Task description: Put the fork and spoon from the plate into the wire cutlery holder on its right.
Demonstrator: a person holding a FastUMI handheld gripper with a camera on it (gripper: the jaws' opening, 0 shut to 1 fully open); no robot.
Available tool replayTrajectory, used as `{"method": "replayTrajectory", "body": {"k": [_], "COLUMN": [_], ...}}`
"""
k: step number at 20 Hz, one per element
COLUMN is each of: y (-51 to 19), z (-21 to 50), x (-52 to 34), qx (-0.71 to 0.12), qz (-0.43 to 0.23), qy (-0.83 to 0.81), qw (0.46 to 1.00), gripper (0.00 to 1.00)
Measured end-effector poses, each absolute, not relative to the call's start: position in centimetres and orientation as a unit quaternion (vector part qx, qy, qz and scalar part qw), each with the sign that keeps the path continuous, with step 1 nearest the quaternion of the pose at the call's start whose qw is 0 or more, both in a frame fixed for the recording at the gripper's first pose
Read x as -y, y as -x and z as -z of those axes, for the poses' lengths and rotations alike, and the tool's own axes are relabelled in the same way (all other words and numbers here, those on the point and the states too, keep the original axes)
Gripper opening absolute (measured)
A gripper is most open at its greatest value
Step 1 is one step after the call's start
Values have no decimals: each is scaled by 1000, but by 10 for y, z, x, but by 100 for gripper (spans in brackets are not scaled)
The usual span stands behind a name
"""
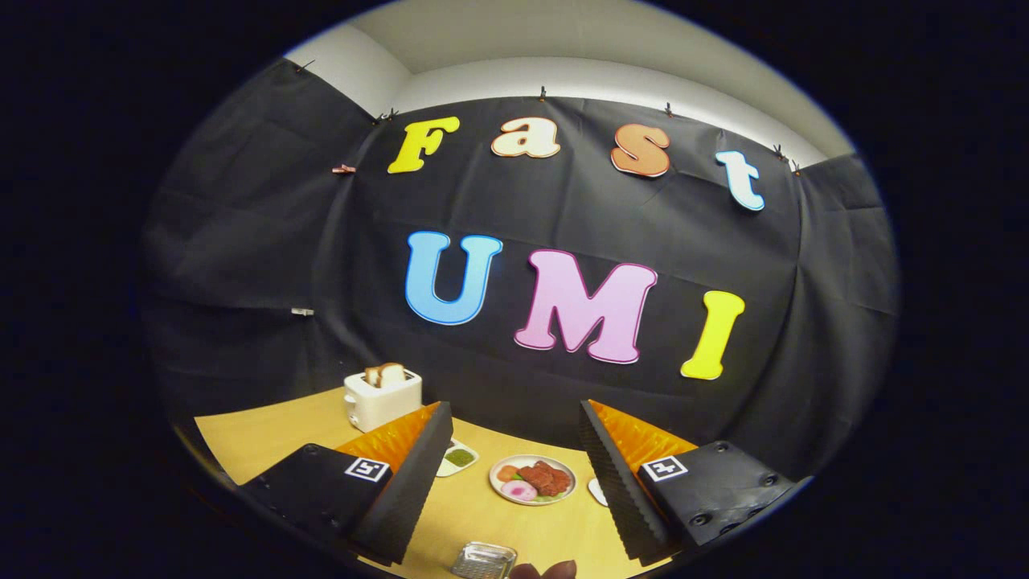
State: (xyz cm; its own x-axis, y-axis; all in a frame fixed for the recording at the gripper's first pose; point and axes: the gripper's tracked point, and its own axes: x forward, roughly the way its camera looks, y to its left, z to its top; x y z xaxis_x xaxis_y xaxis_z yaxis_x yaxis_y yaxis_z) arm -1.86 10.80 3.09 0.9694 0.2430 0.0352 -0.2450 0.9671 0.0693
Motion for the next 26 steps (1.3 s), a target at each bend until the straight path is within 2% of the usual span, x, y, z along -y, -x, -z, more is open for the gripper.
{"method": "replayTrajectory", "body": {"k": [4, 7, 10, 21, 23, 26], "y": [31, 49, 63, 86, 91, 101], "z": [-22, 3, 35, 194, 219, 257], "x": [-180, -233, -281, -397, -410, -423], "qx": [-49, -135, -231, -460, -493, -548], "qz": [-221, -290, -323, -298, -284, -253], "qy": [-30, -46, -78, -71, -72, -77], "qw": [973, 946, 914, 833, 819, 794], "gripper": [98, 98, 98, 95, 92, 92]}}
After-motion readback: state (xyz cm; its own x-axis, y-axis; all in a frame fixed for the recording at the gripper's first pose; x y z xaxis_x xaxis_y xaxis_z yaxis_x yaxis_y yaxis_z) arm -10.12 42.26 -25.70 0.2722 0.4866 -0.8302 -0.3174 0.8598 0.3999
